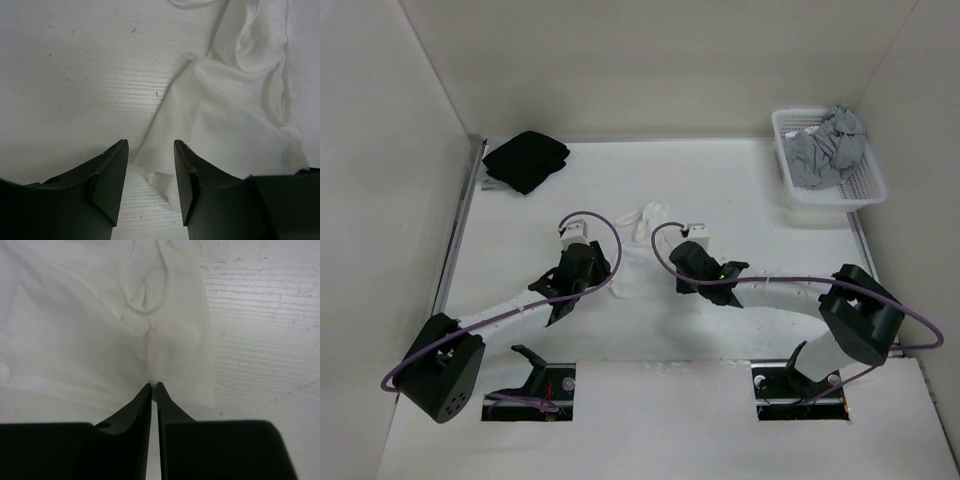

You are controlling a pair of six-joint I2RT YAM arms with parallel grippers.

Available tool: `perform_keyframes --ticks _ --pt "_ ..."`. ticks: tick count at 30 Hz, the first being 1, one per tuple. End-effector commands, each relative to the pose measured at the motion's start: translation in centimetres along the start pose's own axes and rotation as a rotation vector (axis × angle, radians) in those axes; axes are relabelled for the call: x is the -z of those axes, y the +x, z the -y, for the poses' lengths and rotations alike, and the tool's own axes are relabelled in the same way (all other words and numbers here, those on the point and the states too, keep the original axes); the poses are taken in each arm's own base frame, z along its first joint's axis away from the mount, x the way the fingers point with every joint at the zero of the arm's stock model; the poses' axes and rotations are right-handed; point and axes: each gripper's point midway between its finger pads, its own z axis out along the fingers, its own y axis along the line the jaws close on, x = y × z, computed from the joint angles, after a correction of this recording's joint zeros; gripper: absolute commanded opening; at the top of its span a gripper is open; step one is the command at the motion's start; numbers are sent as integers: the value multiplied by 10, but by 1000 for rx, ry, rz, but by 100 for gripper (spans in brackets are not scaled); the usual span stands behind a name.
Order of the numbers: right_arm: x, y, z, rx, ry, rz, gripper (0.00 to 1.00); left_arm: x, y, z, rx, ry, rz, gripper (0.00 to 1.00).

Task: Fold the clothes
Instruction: Flatten the tank top out

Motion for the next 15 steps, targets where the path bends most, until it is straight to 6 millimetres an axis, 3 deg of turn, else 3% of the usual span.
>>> perform_keyframes --ticks 1,8,15 --pt "16 -25 10 -79 1 91 9 -2 -2 3 -6 24 12 40" --pt "45 -41 70 -356 -21 241 6 -1 10 -2 -10 14 -44 41" --pt "51 -41 97 -532 -103 277 8 -3 34 -3 -42 3 -129 41"
